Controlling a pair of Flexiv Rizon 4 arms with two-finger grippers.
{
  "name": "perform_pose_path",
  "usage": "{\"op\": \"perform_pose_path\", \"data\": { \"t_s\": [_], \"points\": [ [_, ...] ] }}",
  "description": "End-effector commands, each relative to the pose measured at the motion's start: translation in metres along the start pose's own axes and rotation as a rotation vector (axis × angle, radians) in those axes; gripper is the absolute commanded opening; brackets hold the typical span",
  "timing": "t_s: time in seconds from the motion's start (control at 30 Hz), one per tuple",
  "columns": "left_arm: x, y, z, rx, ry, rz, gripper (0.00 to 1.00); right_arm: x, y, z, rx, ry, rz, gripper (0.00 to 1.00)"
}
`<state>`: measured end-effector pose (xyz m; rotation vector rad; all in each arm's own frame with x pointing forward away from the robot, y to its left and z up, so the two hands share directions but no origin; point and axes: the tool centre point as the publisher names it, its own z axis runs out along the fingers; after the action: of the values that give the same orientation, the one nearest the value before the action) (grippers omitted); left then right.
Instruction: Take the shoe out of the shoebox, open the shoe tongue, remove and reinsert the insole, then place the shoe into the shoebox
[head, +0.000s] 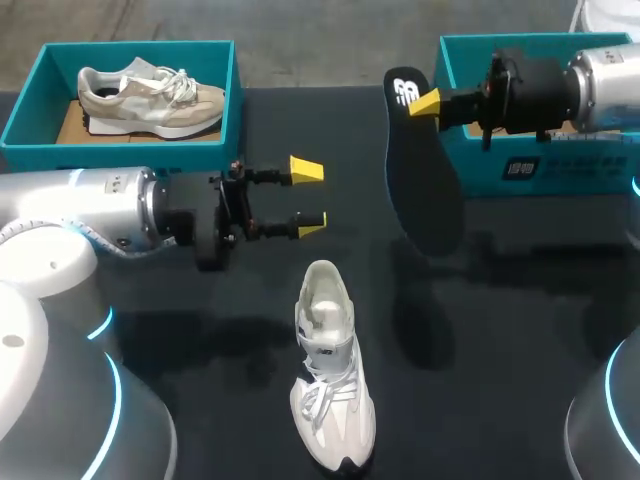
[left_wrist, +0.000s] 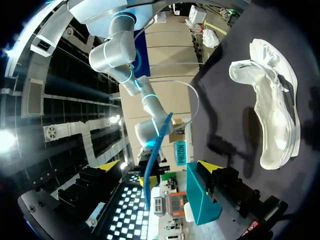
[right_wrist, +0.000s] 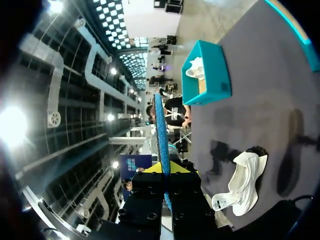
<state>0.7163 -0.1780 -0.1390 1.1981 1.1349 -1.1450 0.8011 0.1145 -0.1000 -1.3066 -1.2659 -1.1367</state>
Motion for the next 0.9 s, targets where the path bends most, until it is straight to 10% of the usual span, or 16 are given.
{"op": "perform_pose_path", "data": {
  "t_s": [0.03,0.9],
  "points": [
    [-0.002,0.007,0.014,-0.013,0.000,0.021,1.00,0.000,-0.003,0.005,-0.009,-0.001,0.002,0.00],
    [-0.017,0.015,0.067,-0.023,-0.030,0.007,1.00,0.000,-0.003,0.005,-0.009,-0.001,0.002,0.00]
  ]
}}
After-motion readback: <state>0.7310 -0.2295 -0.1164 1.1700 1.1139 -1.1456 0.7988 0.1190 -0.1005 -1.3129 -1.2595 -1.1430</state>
